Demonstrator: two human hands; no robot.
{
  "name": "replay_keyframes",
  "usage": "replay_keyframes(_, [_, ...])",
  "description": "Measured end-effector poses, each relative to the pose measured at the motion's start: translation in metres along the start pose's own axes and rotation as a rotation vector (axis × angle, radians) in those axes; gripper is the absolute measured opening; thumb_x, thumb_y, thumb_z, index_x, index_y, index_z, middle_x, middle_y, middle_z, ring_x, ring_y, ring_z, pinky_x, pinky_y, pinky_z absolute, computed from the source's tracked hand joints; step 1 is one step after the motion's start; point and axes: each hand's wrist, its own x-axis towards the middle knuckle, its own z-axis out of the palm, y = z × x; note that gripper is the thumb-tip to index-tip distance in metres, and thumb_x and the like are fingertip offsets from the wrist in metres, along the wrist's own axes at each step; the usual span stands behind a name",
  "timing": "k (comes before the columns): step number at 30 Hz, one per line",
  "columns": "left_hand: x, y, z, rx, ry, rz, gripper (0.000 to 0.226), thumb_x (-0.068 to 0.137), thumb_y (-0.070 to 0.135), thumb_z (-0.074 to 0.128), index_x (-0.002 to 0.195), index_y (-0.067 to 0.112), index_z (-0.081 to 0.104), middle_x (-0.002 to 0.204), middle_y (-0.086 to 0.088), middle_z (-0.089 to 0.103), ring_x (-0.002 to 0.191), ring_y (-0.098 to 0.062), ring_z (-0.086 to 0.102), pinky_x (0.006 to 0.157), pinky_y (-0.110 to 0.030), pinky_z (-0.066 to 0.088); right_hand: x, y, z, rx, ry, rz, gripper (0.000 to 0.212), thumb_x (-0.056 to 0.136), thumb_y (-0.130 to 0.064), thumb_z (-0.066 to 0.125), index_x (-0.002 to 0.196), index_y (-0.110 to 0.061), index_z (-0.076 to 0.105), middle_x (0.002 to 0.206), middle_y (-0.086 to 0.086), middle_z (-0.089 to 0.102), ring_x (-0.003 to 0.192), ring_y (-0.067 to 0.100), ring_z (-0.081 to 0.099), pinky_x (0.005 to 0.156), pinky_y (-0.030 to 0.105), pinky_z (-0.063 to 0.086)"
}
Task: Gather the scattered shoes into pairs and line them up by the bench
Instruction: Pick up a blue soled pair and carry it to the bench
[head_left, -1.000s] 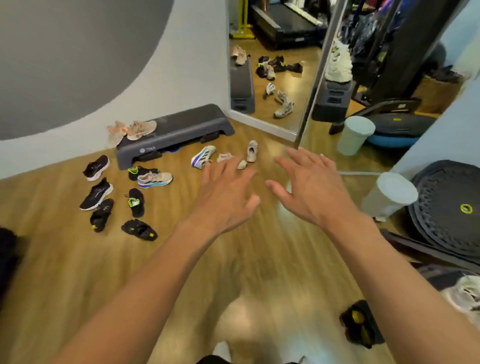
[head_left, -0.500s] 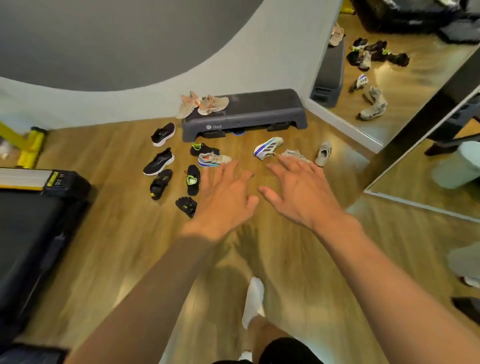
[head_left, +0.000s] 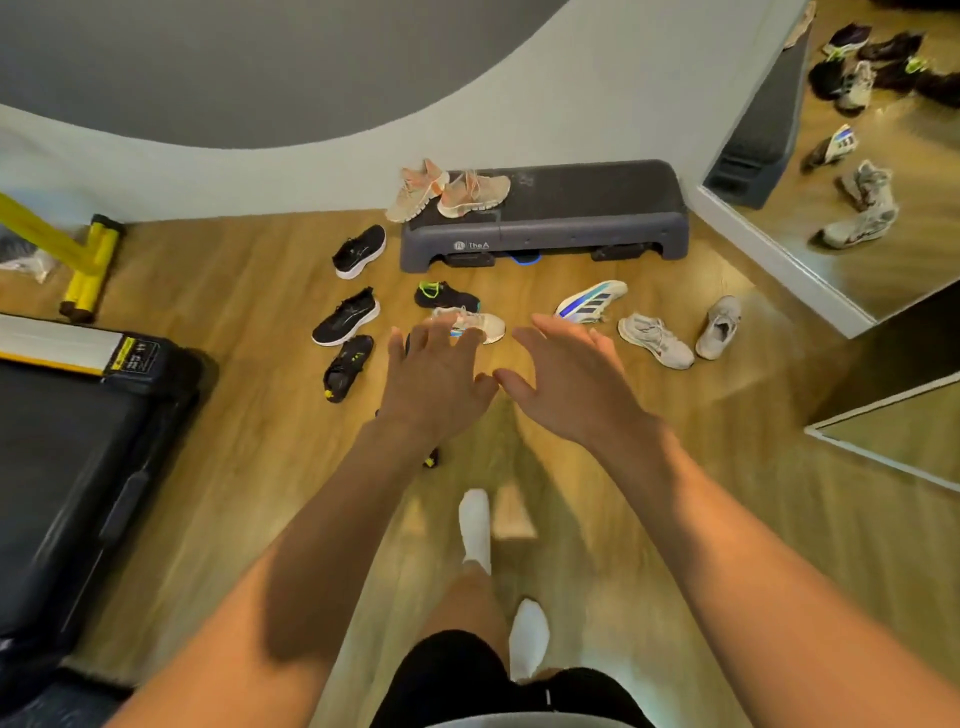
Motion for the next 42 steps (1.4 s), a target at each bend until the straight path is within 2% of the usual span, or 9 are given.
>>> replay_keyframes(8, [0.187,-0.068,0.067,-0.036,-0.113,-0.026,0.054,0.088,0.045,0.051,0.138,0.024,0.044,0.147,-0.008,0.036,0.135,-0.032,0.032,0.113,-0.051,0.018,0.184,0.03,0.079,0.084,-0.078,0.07,0.051,0.092,-0.049,0.046,0.136,-0.024,0.044,0.139,0.001,0.048,0.129,0.023,0.042,0.101,0.043,0.034])
replay_keyframes(12, [0.284,-0.103,0.135,-0.081,-0.159,-0.054,0.052,0.087,0.041,0.05,0.137,0.025,0.045,0.145,-0.007,0.039,0.133,-0.03,0.035,0.113,-0.052,0.02,0.275,0.061,0.155,0.092,-0.141,0.12,0.057,0.092,-0.049,0.045,0.142,-0.023,0.037,0.141,0.004,0.047,0.129,0.026,0.043,0.1,0.042,0.034])
replay_keyframes(17, [0.394,-0.155,0.279,-0.164,-0.226,-0.228,0.05,0.087,0.037,0.05,0.136,0.024,0.046,0.142,-0.006,0.041,0.129,-0.031,0.038,0.111,-0.052,0.026,0.384,0.09,0.3,0.239,-0.158,0.124,0.061,0.091,-0.041,0.05,0.145,-0.02,0.034,0.143,0.007,0.044,0.127,0.028,0.045,0.1,0.044,0.039])
replay_keyframes(21, [0.451,-0.179,0.417,-0.097,-0.335,-0.231,0.056,0.088,0.034,0.049,0.141,0.021,0.039,0.144,-0.009,0.037,0.133,-0.034,0.033,0.111,-0.055,0.023,0.442,0.115,0.435,0.267,-0.178,0.061,0.066,0.089,-0.033,0.054,0.148,-0.02,0.027,0.147,0.005,0.039,0.13,0.028,0.041,0.098,0.046,0.039])
replay_keyframes(29, [0.535,-0.223,0.624,0.026,-0.256,-0.248,0.07,0.079,0.033,0.059,0.141,0.017,0.03,0.135,-0.01,0.041,0.13,-0.033,0.036,0.107,-0.057,0.023,0.536,0.177,0.644,0.202,-0.229,-0.012,0.076,0.086,-0.03,0.062,0.149,-0.017,0.02,0.149,0.008,0.034,0.134,0.029,0.036,0.103,0.049,0.04])
replay_keyframes(34, [0.575,-0.249,0.674,0.167,-0.21,-0.164,0.062,0.078,0.032,0.068,0.128,0.012,0.038,0.121,-0.013,0.056,0.116,-0.036,0.049,0.101,-0.062,0.028,0.597,0.185,0.701,0.073,-0.193,-0.092,0.09,0.083,-0.035,0.066,0.152,-0.016,0.011,0.153,0.014,0.025,0.141,0.033,0.025,0.111,0.052,0.028])
replay_keyframes(38, [0.591,-0.264,0.68,0.294,-0.077,-0.102,0.033,0.086,0.017,0.056,0.117,0.011,0.049,0.108,-0.007,0.065,0.103,-0.032,0.058,0.088,-0.046,0.033,0.624,0.184,0.72,0.013,-0.229,-0.091,0.101,0.08,-0.04,0.071,0.152,-0.016,0.004,0.152,0.012,0.027,0.141,0.033,0.024,0.111,0.054,0.026])
replay_keyframes(40, [0.597,-0.269,0.677,0.266,-0.046,-0.087,0.025,0.09,0.018,0.054,0.115,0.014,0.056,0.109,-0.005,0.065,0.105,-0.029,0.058,0.092,-0.047,0.035,0.632,0.186,0.723,0.009,-0.179,-0.092,0.091,0.08,-0.039,0.071,0.148,-0.014,0.016,0.145,0.012,0.037,0.135,0.034,0.035,0.108,0.054,0.031])
replay_keyframes(42, [0.602,-0.271,0.675,0.229,-0.044,-0.081,0.025,0.09,0.029,0.058,0.113,0.021,0.059,0.109,0.0,0.066,0.105,-0.026,0.057,0.098,-0.043,0.038,0.64,0.193,0.717,0.053,-0.128,-0.131,0.068,0.079,-0.033,0.072,0.134,-0.012,0.036,0.13,0.011,0.049,0.121,0.034,0.047,0.096,0.049,0.041])
